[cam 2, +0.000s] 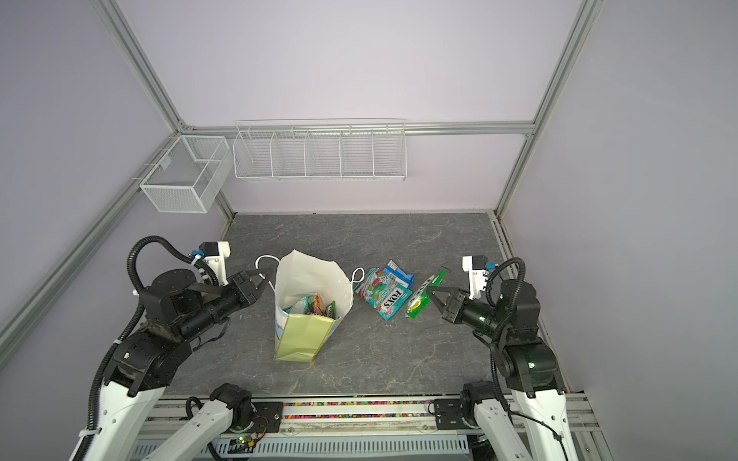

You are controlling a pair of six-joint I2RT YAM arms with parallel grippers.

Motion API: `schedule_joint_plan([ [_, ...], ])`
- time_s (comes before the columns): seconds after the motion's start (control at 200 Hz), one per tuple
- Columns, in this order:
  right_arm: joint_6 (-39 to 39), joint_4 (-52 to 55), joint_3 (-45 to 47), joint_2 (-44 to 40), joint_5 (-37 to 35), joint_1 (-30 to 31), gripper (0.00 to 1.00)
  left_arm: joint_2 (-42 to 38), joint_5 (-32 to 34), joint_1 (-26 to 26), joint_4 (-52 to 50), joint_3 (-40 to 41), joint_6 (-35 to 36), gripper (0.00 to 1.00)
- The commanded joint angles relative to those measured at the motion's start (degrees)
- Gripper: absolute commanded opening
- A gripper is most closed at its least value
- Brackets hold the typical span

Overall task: Place the snacks into the paper bag
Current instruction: Pick up the snack from the middle-right of the table, then place the snack in the paper bag.

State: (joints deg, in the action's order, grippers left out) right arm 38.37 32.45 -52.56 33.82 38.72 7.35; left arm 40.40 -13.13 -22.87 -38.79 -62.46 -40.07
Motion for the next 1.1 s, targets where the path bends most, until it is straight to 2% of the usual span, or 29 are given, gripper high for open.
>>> schedule_joint_plan([
  [0.0, 0.0, -5.7, -3.3, 0.7, 4.6, 1.1, 0.06, -0.5, -0.1, 0.3, 2.3, -1.9, -0.2, 0.00],
  [0.32, 1.6, -10.4, -8.2, 2.3, 7.8, 4.1, 0.07, -0.8, 0.1, 0.2, 2.1, -1.8, 0.0, 0.00],
  [0.34, 1.6, -10.5, -8.6, 2.4, 7.8, 5.7, 0.07, -0.8, 0.2, 0.3, 2.2, -1.7, 0.0, 0.00],
  [0.69, 1.5, -14.8, -11.9, 4.8, 7.9, 11.5, 0.07, -0.7, -0.2, 0.3, 2.5, -1.3, 0.2, 0.00],
  [1.095, -3.0, -15.0, -17.8, 11.2, 3.2, 24.8, 0.06, -0.7, -1.0, 0.3, 2.7, -1.1, 0.5, 0.00],
])
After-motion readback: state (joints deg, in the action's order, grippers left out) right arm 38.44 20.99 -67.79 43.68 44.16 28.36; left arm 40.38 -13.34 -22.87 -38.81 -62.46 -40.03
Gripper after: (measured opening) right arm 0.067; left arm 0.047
